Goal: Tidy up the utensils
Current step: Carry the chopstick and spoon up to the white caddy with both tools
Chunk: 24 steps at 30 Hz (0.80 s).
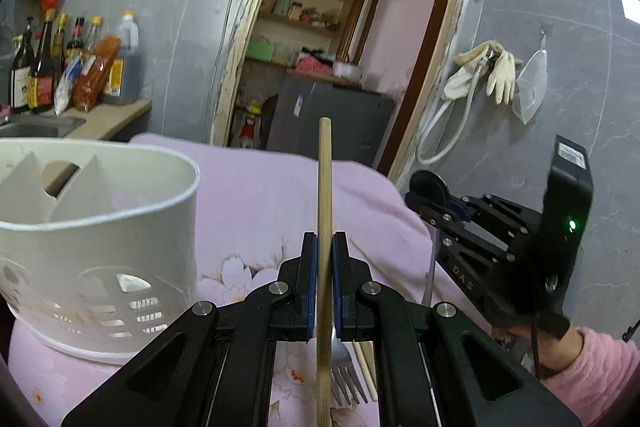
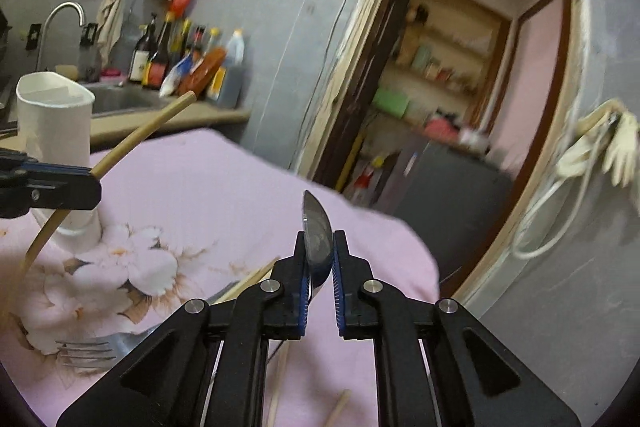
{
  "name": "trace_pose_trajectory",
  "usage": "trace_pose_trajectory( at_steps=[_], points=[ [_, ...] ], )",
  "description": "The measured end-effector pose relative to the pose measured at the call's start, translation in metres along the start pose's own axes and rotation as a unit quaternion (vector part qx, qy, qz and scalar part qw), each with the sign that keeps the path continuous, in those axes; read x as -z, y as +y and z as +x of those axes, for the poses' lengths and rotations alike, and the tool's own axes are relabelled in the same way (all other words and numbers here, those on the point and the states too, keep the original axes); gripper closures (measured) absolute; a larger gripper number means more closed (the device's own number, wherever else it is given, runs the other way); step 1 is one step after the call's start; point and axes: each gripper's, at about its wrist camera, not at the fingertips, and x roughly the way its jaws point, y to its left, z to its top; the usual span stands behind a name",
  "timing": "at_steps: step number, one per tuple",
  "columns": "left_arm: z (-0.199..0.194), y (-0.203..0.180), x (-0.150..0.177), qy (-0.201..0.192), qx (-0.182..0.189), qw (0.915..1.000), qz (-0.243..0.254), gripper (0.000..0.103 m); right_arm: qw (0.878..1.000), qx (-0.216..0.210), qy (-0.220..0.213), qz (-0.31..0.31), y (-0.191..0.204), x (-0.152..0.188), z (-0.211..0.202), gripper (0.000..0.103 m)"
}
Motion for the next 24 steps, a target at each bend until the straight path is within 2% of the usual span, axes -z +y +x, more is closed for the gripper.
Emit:
trace_pose_trajectory(
  at_steps=[3, 8, 13, 17, 24],
  points=[
    [-0.008, -0.003, -0.002, -0.017, 0.001, 0.9998, 0.006, 0.098, 0.999, 0.02, -0.028, 0.004, 0.001, -0.002, -0.013, 0.096],
    [-0.021, -0.006, -0.009, -0.052, 0.002, 0.9986, 0.006, 0.098, 0.997, 0.03, -0.069, 0.014, 0.007, -0.013, -0.036, 0.096],
    [-0.039, -0.002, -0.023, -0.106, -0.011, 0.9943, 0.002, 0.098, 0.993, 0.039, -0.111, 0.025, 0.015, -0.037, -0.052, 0.096],
    [-0.057, 0.005, -0.042, -0.161, -0.028, 0.9865, 0.004, 0.098, 0.987, 0.047, -0.148, 0.037, 0.018, -0.059, -0.063, 0.096],
    [-0.092, 0.039, -0.081, -0.229, -0.058, 0.9716, -0.011, 0.098, 0.977, 0.046, -0.198, 0.064, 0.033, -0.104, -0.063, 0.096]
  ],
)
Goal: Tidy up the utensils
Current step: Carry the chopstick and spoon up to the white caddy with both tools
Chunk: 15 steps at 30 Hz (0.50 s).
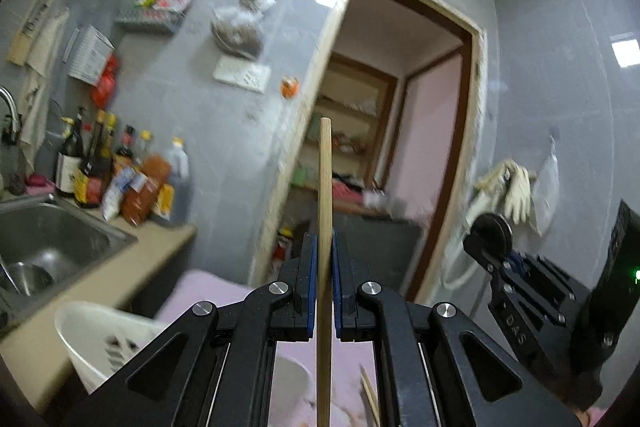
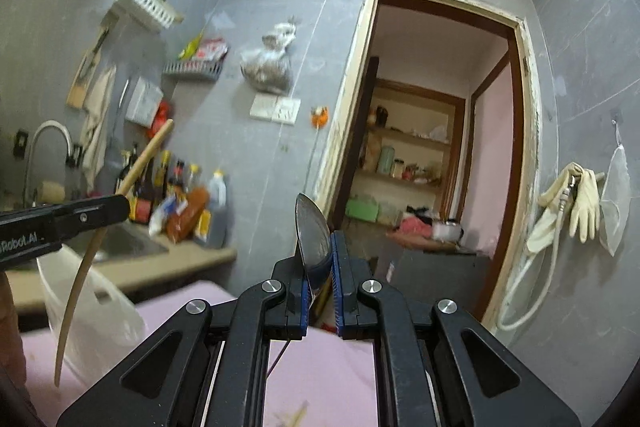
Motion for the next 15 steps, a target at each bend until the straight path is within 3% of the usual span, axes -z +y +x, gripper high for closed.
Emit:
trace_pose_trajectory(
  at_steps=[7, 15],
  points=[
    [-0.01, 0.06, -0.036, -0.054, -0.055, 0.9968, -0.022, 0.098, 0.998, -0.032, -0.026, 0.041, 0.031, -0.023, 0.026, 0.096],
    [-0.009, 0.129, -0.038, -0.066, -0.11, 0.989, -0.074, 0.098, 0.997, -0.056, -0.026, 0.043, 0.077, -0.019, 0.051, 0.096]
  ],
)
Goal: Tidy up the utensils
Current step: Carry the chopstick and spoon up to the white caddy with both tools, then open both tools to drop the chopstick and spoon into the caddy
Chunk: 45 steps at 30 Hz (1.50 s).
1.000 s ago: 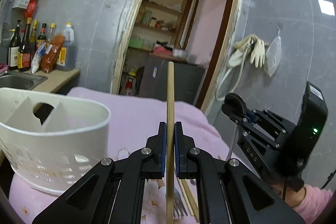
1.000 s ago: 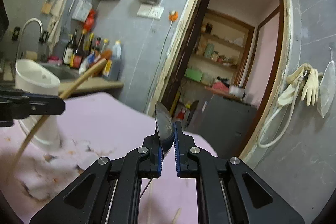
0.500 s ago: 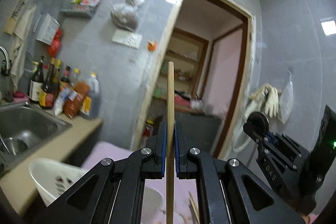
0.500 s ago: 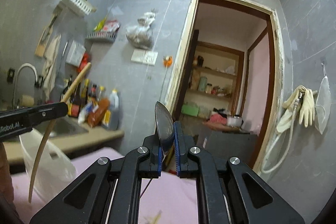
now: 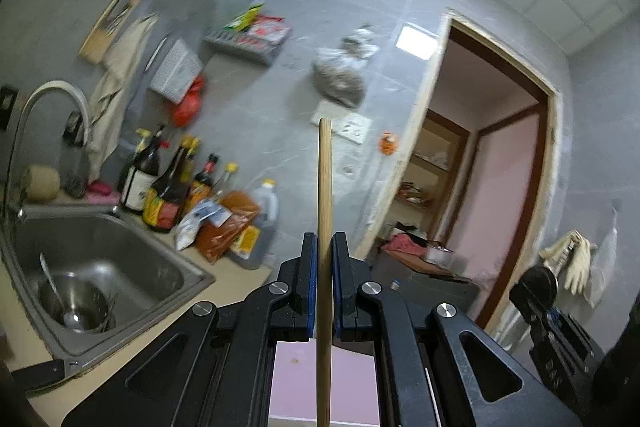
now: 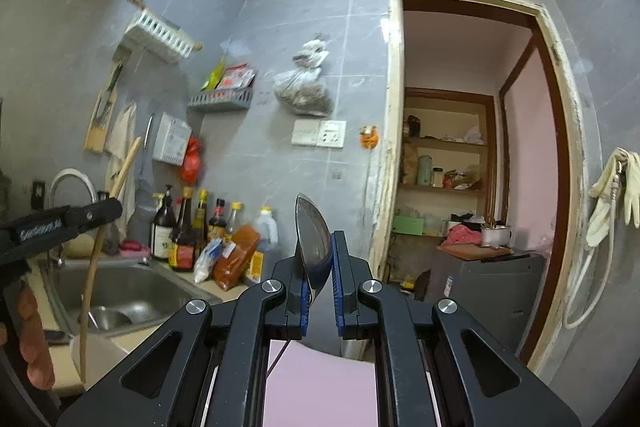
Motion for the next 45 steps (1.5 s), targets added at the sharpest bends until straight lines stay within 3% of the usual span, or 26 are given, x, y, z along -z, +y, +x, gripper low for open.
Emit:
trace_pose_trajectory(
  at_steps=[5, 10, 16, 26, 32, 36, 39, 44, 45],
  points=[
    [0.008, 0.023, 0.015, 0.008, -0.028, 0.9993, -0.024, 0.098, 0.999, -0.003, 0.021, -0.032, 0.023, 0.022, 0.011, 0.096],
    [0.008, 0.025, 0.033, 0.009, -0.044, 0.9989, -0.015, 0.098, 0.998, -0.012, 0.052, -0.041, 0.029, 0.041, 0.018, 0.096],
    [0.005, 0.01, 0.052, 0.02, -0.043, 0.9987, 0.017, 0.098, 0.994, -0.036, 0.092, -0.041, 0.034, 0.056, 0.022, 0.096],
    [0.006, 0.004, 0.079, 0.079, -0.042, 0.9953, 0.037, 0.097, 0.985, -0.082, 0.146, -0.029, 0.035, 0.068, 0.016, 0.094],
    [-0.007, 0.005, 0.078, 0.097, -0.028, 0.9945, 0.028, 0.095, 0.983, -0.103, 0.153, -0.01, 0.033, 0.067, 0.008, 0.081],
    [-0.015, 0.005, 0.072, 0.1, -0.012, 0.9948, 0.012, 0.078, 0.983, -0.117, 0.143, 0.014, 0.023, 0.059, 0.001, 0.077],
    [-0.023, -0.001, 0.065, 0.095, -0.006, 0.9954, 0.01, 0.074, 0.985, -0.117, 0.126, 0.024, 0.014, 0.049, -0.01, 0.062],
    [-0.037, -0.023, 0.055, 0.082, 0.006, 0.9963, 0.026, 0.052, 0.991, -0.088, 0.092, 0.03, -0.007, 0.029, -0.035, 0.045],
    [-0.04, -0.028, 0.054, 0.081, 0.009, 0.9962, 0.03, 0.048, 0.993, -0.077, 0.084, 0.032, -0.014, 0.024, -0.043, 0.036]
  ],
)
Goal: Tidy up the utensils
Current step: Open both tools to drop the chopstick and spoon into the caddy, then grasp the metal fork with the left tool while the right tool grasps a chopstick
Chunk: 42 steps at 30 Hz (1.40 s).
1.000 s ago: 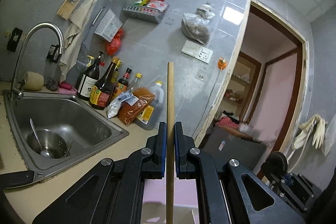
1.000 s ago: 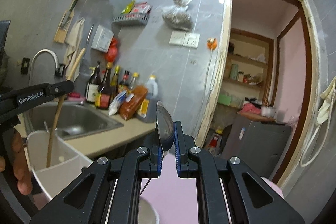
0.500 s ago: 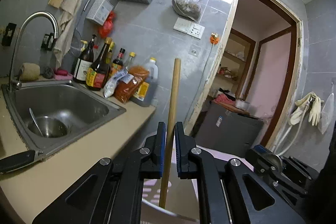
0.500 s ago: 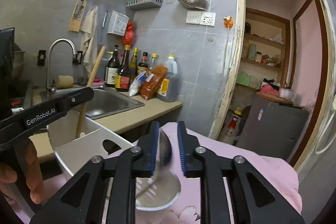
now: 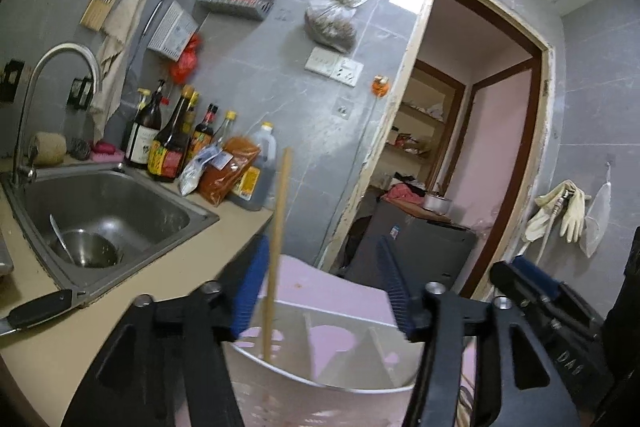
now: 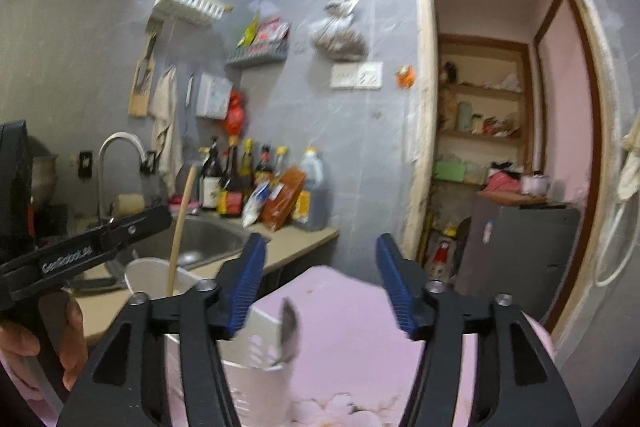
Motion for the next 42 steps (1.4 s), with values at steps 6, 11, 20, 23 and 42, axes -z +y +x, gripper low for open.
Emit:
trace_pose_trajectory(
  at_steps=[6, 11, 20, 23, 42],
  points=[
    [-0.01, -0.034, -0.002, 0.016, 0.034, 0.9988, 0.033, 0.021, 0.999, 0.041, -0.021, 0.007, -0.029, -0.01, -0.044, 0.016],
    [-0.017, -0.062, 0.007, 0.024, 0.059, 0.9965, 0.054, 0.005, 0.997, 0.074, -0.026, 0.01, -0.052, -0.01, -0.081, 0.006],
    [-0.014, -0.105, 0.034, 0.069, 0.1, 0.988, 0.096, 0.002, 0.994, 0.109, 0.003, 0.008, -0.082, 0.006, -0.118, 0.0],
    [-0.008, -0.118, 0.048, 0.099, 0.108, 0.9826, 0.114, 0.002, 0.992, 0.119, 0.03, 0.008, -0.093, 0.017, -0.12, 0.0],
    [0.062, -0.17, 0.148, 0.319, 0.122, 0.9072, 0.245, 0.033, 0.944, 0.085, 0.303, 0.1, -0.16, 0.116, -0.078, 0.058]
  ],
)
